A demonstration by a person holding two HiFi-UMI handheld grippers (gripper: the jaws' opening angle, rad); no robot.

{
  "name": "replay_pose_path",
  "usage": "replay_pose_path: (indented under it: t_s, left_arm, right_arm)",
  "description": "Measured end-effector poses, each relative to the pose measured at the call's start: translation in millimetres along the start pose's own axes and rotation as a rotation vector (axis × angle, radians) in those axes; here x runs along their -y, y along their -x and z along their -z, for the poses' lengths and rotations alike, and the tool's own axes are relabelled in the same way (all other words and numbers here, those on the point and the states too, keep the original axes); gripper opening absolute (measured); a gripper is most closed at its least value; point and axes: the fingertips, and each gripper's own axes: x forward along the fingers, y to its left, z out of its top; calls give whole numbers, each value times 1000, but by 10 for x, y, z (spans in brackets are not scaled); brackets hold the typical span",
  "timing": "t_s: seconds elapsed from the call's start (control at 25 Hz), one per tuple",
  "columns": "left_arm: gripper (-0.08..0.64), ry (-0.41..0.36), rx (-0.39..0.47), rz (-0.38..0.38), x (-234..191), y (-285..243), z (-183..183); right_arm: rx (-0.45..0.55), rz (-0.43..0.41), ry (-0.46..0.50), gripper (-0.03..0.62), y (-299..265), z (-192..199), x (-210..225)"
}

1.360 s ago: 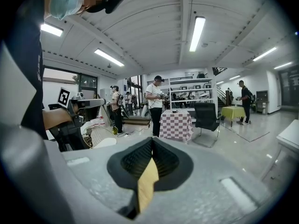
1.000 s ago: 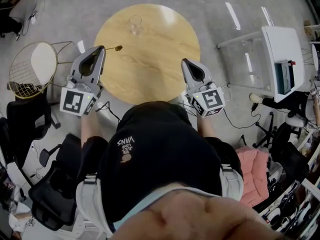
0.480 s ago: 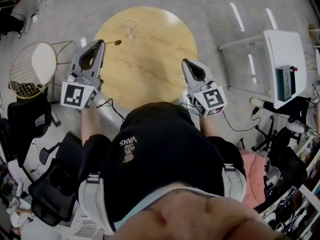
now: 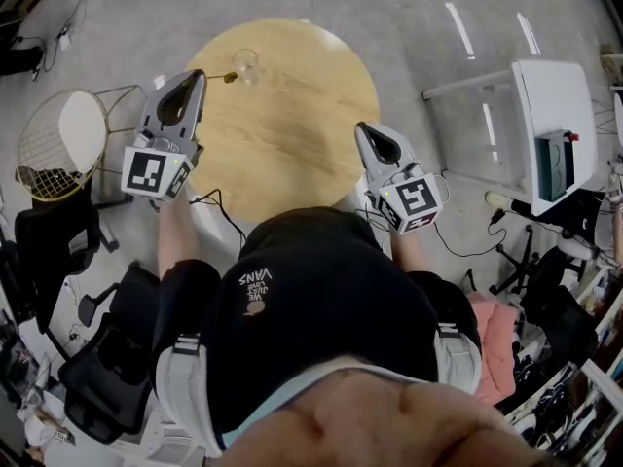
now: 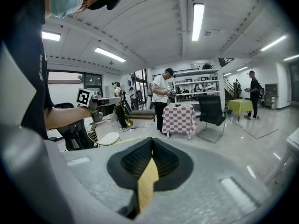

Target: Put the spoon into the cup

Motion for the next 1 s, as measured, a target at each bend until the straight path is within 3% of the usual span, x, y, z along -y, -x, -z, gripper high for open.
replay_pose_path:
  t_s: [0.64, 1.0]
  left_arm:
    - [11, 43, -78, 1, -168, -539, 470]
    - [11, 74, -120, -36, -269, -698, 750]
  right_arm:
    - [-22, 21, -14, -2, 14, 60, 232]
    - [-31, 29, -16, -2, -7, 55, 289]
